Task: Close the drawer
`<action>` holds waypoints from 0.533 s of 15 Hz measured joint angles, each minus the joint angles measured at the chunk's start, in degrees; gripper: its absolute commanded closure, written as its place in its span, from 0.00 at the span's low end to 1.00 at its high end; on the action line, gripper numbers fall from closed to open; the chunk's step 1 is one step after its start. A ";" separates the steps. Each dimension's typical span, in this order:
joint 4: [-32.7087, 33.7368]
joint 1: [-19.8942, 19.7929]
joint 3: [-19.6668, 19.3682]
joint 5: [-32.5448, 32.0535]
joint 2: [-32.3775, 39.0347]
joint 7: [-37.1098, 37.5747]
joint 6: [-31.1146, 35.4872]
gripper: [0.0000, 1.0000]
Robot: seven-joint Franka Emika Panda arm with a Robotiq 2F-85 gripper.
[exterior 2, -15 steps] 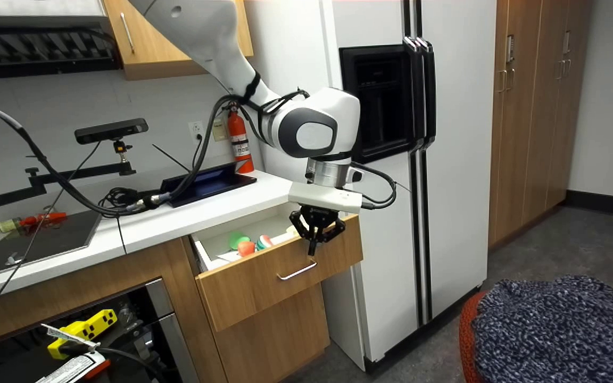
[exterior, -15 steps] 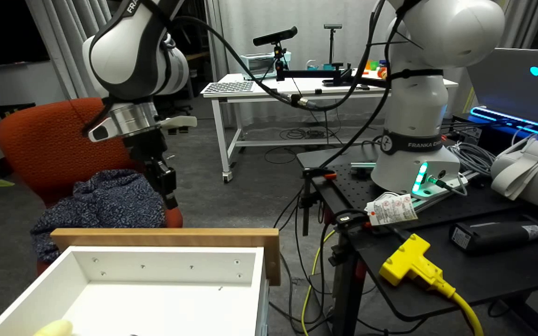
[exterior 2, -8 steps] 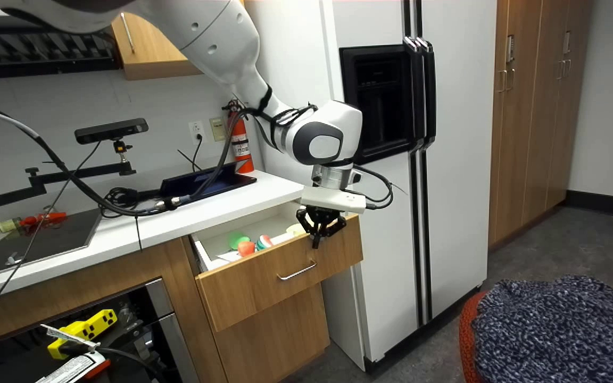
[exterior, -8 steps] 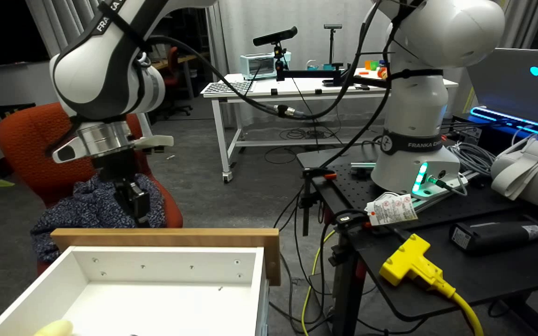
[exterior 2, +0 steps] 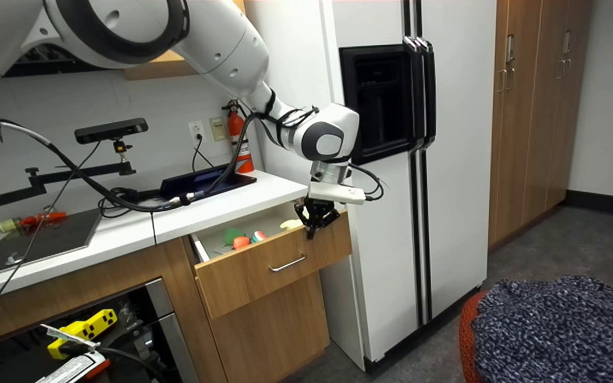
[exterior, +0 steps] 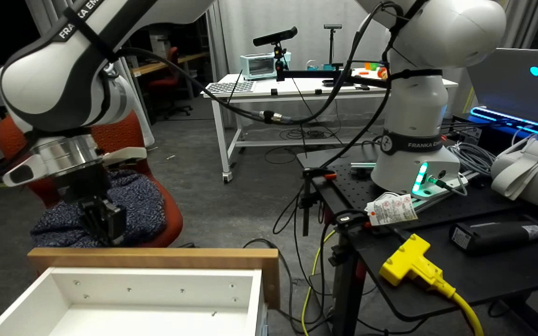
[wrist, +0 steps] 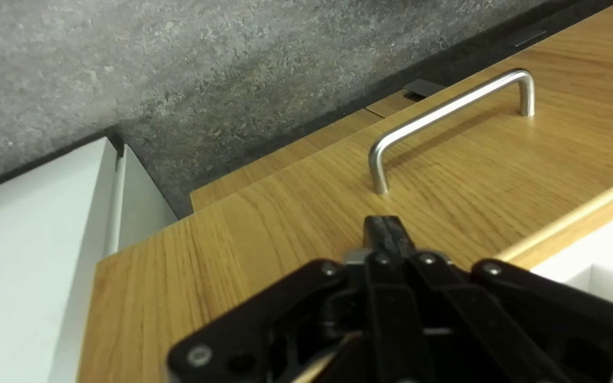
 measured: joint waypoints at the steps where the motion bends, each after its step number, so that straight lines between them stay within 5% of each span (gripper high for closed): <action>1: 1.65 0.55 0.67 -0.03 0.96 -1.05 -0.64 1.00; 8: 14.13 4.71 3.75 -0.11 7.39 -8.93 -6.94 1.00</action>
